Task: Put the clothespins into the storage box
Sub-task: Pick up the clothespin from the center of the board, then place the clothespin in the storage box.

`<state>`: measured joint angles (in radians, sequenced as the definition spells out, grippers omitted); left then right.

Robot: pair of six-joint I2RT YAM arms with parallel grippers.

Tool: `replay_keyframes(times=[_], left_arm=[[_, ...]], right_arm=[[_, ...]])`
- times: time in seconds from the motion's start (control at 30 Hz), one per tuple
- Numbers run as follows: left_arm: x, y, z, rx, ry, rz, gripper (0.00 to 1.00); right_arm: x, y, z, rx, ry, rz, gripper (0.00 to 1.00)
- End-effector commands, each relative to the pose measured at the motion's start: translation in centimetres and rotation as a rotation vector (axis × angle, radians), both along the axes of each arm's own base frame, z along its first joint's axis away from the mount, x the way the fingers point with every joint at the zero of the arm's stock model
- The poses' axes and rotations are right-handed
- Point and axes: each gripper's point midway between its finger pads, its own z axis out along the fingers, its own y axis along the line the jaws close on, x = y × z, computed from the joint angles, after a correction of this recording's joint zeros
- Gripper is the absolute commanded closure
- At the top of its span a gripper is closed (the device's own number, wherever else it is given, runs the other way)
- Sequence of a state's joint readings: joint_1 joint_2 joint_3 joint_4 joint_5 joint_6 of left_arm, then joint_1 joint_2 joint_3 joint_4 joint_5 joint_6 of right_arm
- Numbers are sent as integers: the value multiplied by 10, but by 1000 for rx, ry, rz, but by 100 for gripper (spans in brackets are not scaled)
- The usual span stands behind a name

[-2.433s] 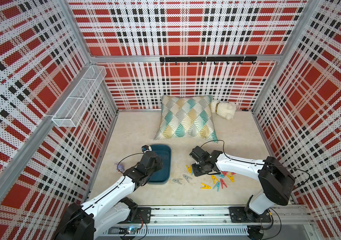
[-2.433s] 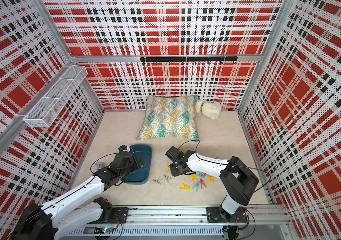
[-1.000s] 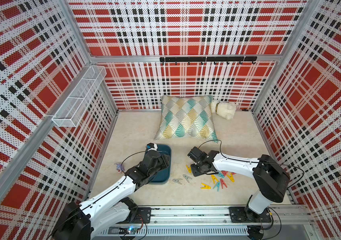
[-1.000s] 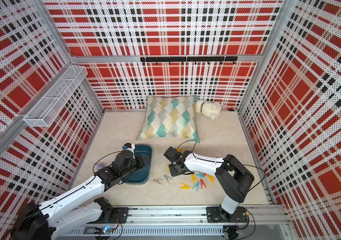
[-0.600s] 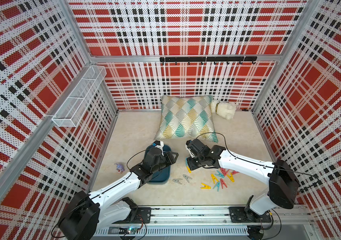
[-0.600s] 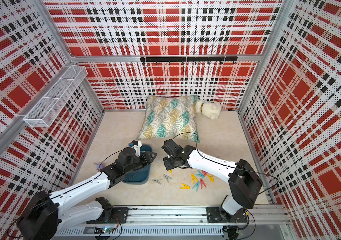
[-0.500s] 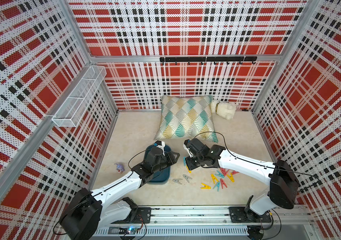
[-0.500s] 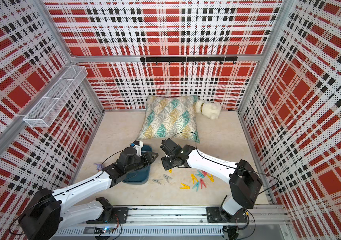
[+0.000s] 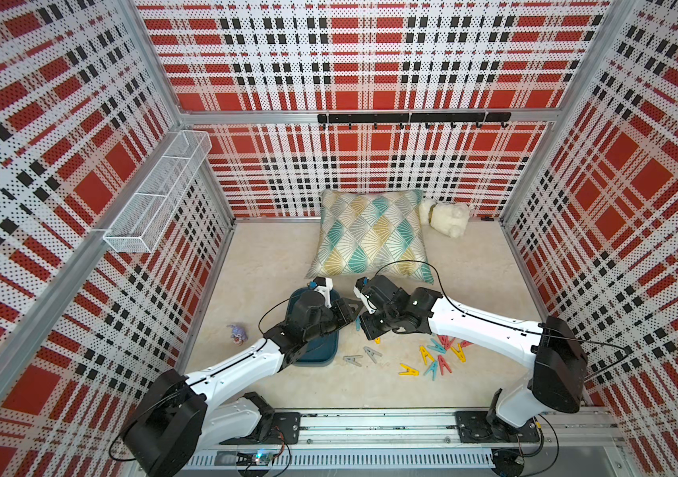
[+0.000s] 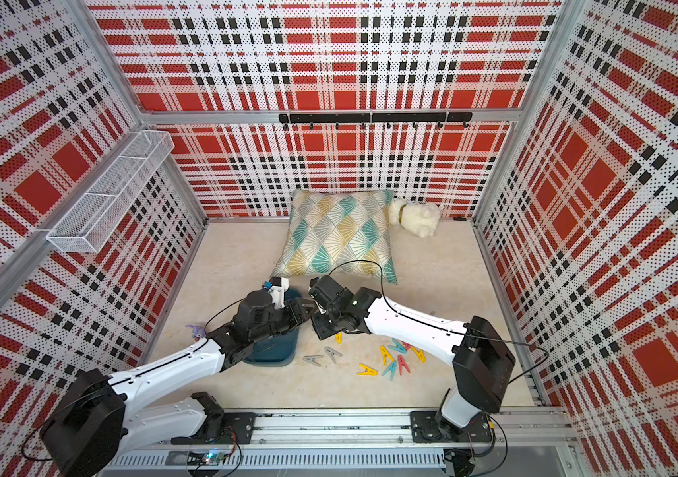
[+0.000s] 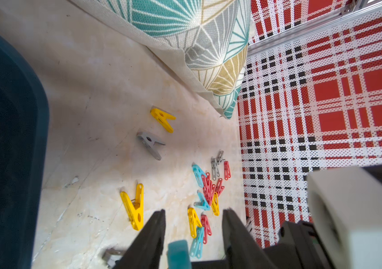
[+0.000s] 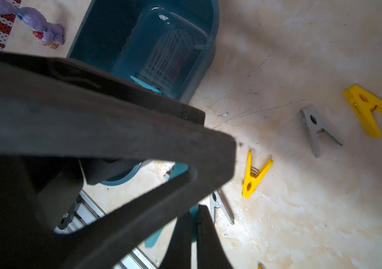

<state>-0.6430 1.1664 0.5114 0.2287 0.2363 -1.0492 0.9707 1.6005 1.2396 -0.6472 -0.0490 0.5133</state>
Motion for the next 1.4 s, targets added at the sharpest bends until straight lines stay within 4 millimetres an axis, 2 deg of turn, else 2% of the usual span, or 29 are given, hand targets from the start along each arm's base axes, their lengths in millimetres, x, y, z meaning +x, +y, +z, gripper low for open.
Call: replay_keyframes(times=[0.0,0.27,0.63,0.7,0.8,0.9,1.07,1.2,1.37], left_arm=[[-6,-5,-3,-13,3,-28,58],[-9,-1,-14,6,22,-19,60],[-12,-8,-10,-17,24,-45,85],[-11,-9,-9,-20,23,-46,92],[-12,-8,-9,-23,21,-46,99],[-11,-4,-7,-25,16,-32,100],[-4,21,-8,1,6,38,100],[3,59,-10,95,-9,141,100],[6,112,-18,188,-12,278,100]], right_arm=[[2,5,8,4,-22,3,91],[4,4,17,23,-48,-6,91],[7,5,14,20,-72,-21,90],[7,5,14,21,-74,-25,84],[8,3,16,25,-82,-31,70],[9,-2,20,18,-99,-46,56],[8,-18,32,37,-147,-83,45],[10,-28,39,50,-183,-109,40],[18,-34,25,-5,-156,-125,42]])
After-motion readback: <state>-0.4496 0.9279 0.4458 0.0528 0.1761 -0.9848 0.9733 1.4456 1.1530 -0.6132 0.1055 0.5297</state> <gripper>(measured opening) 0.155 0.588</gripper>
